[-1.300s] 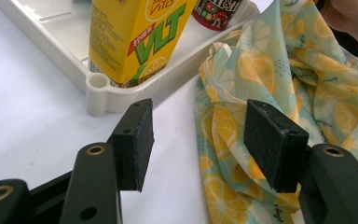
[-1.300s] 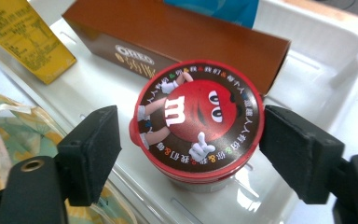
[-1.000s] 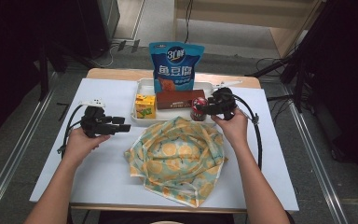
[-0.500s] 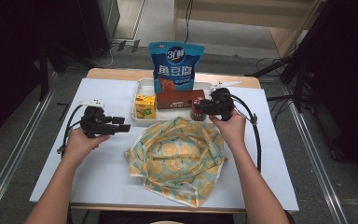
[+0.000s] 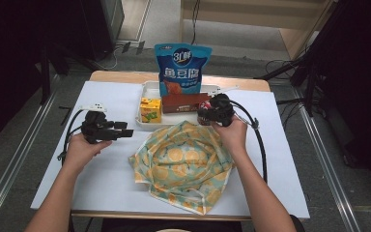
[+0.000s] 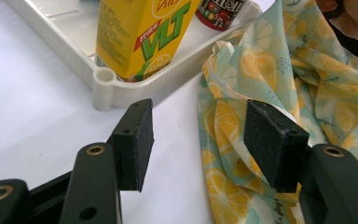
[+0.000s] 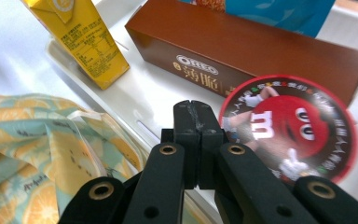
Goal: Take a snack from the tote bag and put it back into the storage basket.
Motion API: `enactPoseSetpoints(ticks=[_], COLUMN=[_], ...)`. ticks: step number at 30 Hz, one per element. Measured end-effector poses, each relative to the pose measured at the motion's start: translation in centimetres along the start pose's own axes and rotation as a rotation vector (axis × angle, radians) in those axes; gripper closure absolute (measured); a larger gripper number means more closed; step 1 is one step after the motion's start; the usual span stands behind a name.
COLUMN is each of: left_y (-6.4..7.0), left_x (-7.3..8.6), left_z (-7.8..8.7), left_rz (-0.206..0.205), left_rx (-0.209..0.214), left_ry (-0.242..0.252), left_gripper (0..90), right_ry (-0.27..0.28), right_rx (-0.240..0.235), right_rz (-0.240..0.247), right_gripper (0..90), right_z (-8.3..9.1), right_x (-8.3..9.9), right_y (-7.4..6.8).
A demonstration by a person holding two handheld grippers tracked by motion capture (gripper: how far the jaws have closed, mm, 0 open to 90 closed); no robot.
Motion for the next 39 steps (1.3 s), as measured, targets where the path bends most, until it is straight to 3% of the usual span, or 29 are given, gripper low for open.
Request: enactPoseSetpoints(ticks=[5,15,39], left_y=[0.0,-0.1,0.0], left_x=[0.1,0.2,-0.2], left_z=[0.1,0.1,-0.1], left_rz=[0.004,0.004,-0.004], left_rx=[-0.005,-0.005,0.001], left_ry=[-0.002,0.0,0.004], left_gripper=[43.1,43.1,43.1], right_ry=[-0.011,-0.033,-0.046], right_rx=[-0.004,0.015,0.035], right_rz=[-0.026,-0.024,-0.031], right_gripper=[90.0,90.0,90.0], right_z=[-0.7,-1.4,-0.9], right_x=[-0.2,-0.1,0.9], right_y=[-0.1,0.1,0.8])
Point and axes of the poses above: each handheld gripper's, and its own axes: z roughly backward along the jaws, x roughly out of its underside, y roughly to its right, the point moved 6 cm from there along -z, roughly forward along the jaws, and after that the axes turned 15 degrees about -y, right-handed, at the moved point
